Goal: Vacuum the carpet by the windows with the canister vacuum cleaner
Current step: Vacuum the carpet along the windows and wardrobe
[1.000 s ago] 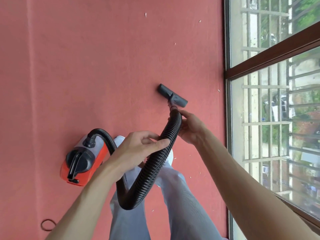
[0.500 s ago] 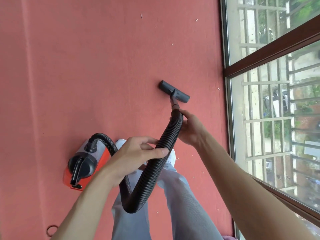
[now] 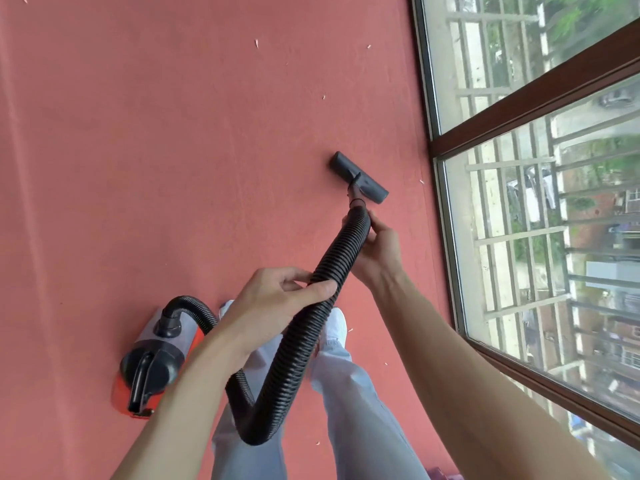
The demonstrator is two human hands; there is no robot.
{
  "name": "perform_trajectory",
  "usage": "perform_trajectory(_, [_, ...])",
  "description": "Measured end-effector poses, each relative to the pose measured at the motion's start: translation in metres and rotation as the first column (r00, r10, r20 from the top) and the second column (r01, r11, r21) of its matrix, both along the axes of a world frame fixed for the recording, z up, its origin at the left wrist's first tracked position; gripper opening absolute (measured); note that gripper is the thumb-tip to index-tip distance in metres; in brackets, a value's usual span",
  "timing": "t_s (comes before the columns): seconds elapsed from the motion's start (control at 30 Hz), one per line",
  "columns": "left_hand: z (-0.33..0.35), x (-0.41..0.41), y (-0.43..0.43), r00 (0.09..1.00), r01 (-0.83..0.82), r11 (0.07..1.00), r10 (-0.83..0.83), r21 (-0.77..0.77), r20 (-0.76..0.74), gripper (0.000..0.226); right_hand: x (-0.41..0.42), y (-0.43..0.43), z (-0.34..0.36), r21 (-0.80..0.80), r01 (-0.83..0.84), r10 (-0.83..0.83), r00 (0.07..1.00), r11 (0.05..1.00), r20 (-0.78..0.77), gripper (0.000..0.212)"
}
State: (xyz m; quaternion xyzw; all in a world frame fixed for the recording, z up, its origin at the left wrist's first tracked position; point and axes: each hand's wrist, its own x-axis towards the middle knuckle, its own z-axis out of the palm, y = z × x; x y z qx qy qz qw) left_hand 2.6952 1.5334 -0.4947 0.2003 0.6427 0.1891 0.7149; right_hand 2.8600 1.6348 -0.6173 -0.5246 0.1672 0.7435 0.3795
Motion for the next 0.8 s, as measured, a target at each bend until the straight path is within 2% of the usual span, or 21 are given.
perform_trajectory(0.13, [0.006, -0.012, 0.042, 0.995, -0.019, 0.997, 0.027, 0.078, -0.101, 0.029, 0.005, 0.025, -0.002, 0.013, 0.151, -0.151, 0.989, 0.988, -0.008, 0.024])
perform_trajectory(0.23, [0.006, -0.016, 0.075, 0.988, 0.083, 0.99, -0.067, 0.117, -0.137, 0.031, 0.008, 0.041, -0.006, 0.028, 0.245, -0.246, 0.969, 0.969, 0.001, 0.027])
perform_trajectory(0.33, [-0.005, -0.016, 0.103, 0.972, 0.211, 0.973, -0.2, 0.091, -0.121, 0.031, 0.014, 0.053, -0.017, 0.02, 0.32, -0.32, 0.947, 0.947, -0.011, 0.03])
perform_trajectory(0.43, [-0.016, -0.008, 0.125, 0.954, 0.285, 0.957, -0.277, 0.057, -0.113, 0.033, 0.026, 0.064, -0.03, 0.011, 0.327, -0.326, 0.945, 0.945, -0.029, 0.028])
perform_trajectory(0.63, [-0.034, 0.027, 0.164, 0.955, 0.277, 0.96, -0.271, 0.032, -0.122, 0.03, 0.06, 0.107, -0.042, 0.012, 0.331, -0.33, 0.943, 0.944, -0.05, 0.023])
perform_trajectory(0.8, [-0.043, 0.057, 0.205, 0.939, 0.272, 0.96, -0.25, 0.068, -0.235, 0.028, 0.08, 0.148, -0.052, 0.06, 0.368, -0.366, 0.93, 0.928, -0.041, 0.023])
